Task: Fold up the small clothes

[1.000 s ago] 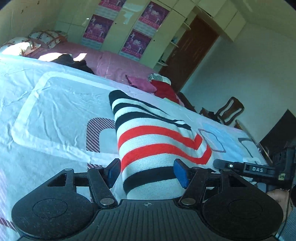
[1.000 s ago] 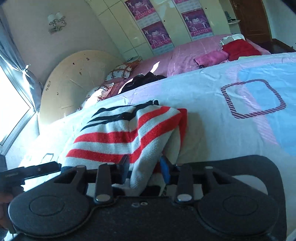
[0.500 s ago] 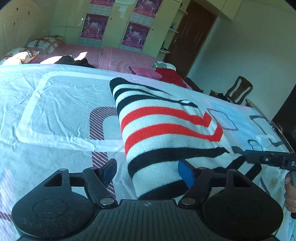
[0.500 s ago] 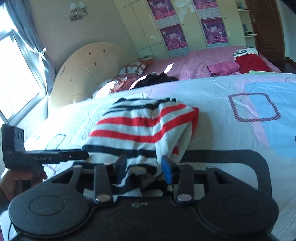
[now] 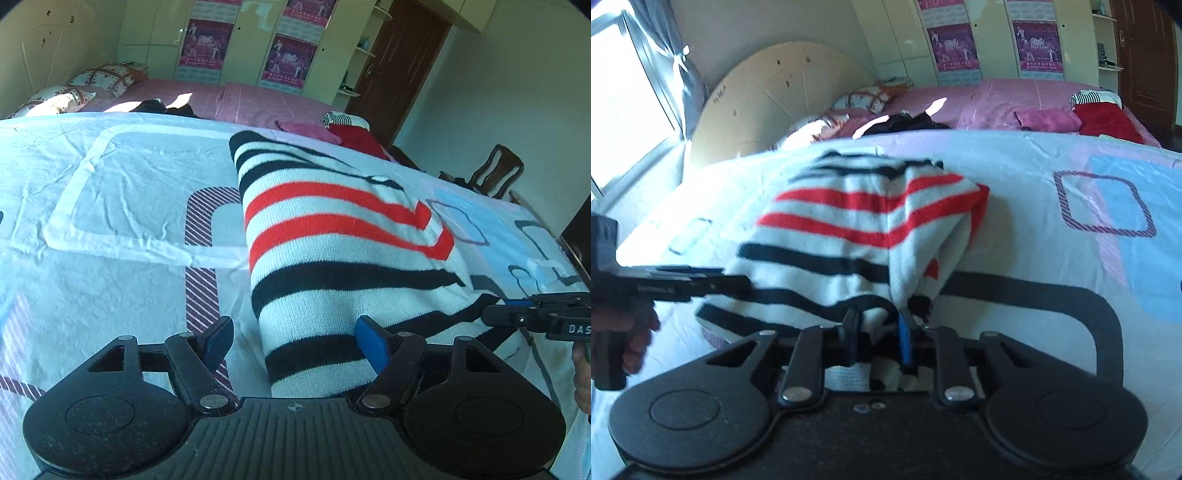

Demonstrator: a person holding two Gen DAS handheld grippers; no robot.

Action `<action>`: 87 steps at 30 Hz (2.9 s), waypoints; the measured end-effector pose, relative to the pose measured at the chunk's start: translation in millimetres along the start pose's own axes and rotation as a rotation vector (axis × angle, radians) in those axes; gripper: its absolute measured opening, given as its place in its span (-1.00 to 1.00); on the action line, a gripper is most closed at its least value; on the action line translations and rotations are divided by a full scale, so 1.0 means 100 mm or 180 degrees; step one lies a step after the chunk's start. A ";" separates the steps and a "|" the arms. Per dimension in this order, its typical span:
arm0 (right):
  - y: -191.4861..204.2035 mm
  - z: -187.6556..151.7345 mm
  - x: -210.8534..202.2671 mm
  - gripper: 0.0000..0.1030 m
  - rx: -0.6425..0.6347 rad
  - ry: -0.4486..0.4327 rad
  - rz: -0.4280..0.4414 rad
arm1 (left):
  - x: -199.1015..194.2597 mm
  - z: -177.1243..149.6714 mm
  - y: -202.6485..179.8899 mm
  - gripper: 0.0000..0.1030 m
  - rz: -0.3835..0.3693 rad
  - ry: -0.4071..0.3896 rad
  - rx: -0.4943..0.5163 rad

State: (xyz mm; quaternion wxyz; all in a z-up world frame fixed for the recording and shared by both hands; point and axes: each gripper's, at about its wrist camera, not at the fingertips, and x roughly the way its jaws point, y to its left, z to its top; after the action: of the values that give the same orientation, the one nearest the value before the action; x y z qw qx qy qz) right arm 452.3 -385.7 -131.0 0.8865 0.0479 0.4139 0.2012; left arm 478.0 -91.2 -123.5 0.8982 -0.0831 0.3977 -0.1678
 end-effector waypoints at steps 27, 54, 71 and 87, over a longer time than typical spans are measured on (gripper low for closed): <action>-0.09 0.30 0.21 -0.75 0.0322 -0.0438 -0.0220 | 0.01 0.28 0.14 0.41 -0.0189 -0.0318 -0.0208; 0.03 0.33 0.20 -0.18 0.0483 -0.0201 -0.0561 | 0.13 0.43 0.10 0.74 -0.0168 0.0015 0.0127; -0.17 -0.14 -0.12 0.18 0.1230 -0.0366 -0.0094 | -0.06 0.05 0.32 0.73 -0.0648 0.0136 -0.0261; -0.80 0.23 0.60 0.29 0.1310 -0.0030 0.0838 | 0.59 0.38 0.44 0.65 -0.1070 0.0320 -0.0641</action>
State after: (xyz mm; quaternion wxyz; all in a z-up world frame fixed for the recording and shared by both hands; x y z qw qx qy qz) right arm 529.6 -433.5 -178.7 0.8262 0.2820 0.4322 0.2262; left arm 553.7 -71.0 -150.5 0.8238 -0.2293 0.4372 -0.2787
